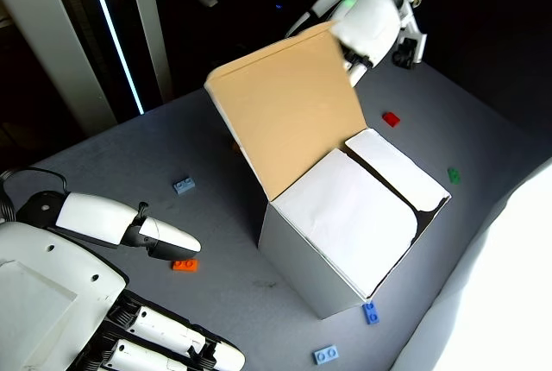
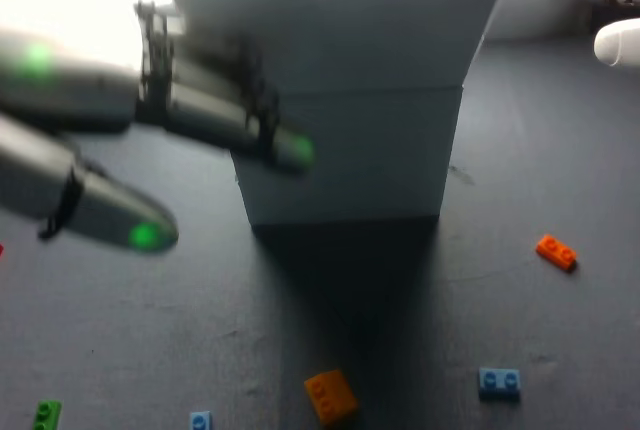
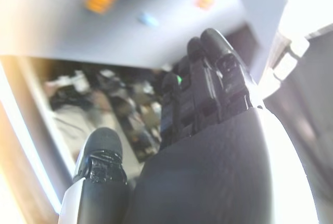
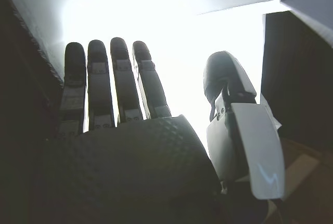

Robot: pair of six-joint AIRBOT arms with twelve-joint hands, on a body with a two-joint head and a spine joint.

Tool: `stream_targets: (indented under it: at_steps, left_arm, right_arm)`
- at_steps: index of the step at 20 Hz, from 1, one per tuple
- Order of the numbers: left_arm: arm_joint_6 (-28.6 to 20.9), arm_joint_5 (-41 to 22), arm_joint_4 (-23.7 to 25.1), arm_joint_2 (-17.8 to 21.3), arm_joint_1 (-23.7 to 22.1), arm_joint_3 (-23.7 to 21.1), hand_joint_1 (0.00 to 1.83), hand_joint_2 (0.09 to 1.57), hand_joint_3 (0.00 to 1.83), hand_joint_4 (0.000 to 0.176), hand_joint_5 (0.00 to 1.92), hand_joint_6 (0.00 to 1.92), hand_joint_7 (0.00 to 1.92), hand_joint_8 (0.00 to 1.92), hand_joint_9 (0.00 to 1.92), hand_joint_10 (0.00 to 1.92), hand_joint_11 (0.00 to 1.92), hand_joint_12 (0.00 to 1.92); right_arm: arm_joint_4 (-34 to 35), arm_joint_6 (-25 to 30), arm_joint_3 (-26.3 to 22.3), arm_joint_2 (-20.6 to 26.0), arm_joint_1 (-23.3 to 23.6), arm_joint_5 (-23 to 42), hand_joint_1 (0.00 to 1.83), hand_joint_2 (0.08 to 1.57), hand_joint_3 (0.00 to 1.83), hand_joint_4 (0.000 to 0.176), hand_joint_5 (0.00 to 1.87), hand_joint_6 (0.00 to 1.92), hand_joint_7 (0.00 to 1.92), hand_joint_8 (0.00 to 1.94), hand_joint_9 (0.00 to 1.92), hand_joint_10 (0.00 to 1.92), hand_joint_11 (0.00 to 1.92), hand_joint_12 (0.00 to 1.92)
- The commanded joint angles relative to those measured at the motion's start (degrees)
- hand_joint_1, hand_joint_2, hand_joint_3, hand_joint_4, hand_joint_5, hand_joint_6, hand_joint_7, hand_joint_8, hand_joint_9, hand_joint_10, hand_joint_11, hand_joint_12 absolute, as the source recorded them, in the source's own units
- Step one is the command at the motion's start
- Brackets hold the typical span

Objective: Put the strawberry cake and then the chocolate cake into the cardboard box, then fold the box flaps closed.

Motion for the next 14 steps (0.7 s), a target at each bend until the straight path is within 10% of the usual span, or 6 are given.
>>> stream_targets:
  at_steps: [1, 14]
  left_arm:
    - [-1.07, -1.82, -4.11, 0.32, -2.24, 0.43, 0.00, 1.31, 0.00, 0.067, 0.21, 0.01, 0.30, 0.02, 0.35, 0.01, 0.00, 1.15]
    - [-2.26, -1.59, -1.38, -7.74, -7.30, 10.54, 0.00, 1.31, 0.00, 0.078, 0.18, 0.00, 0.30, 0.00, 0.32, 0.00, 0.00, 1.09]
  right_arm:
    - [-0.38, 0.01, 0.02, 0.85, 0.93, 6.05, 0.00, 1.31, 0.00, 0.000, 0.23, 0.01, 0.21, 0.01, 0.20, 0.01, 0.00, 0.54]
    - [-0.51, -0.06, -0.15, 0.77, 0.90, 6.05, 0.00, 1.32, 0.00, 0.000, 0.16, 0.00, 0.20, 0.00, 0.17, 0.01, 0.00, 0.52]
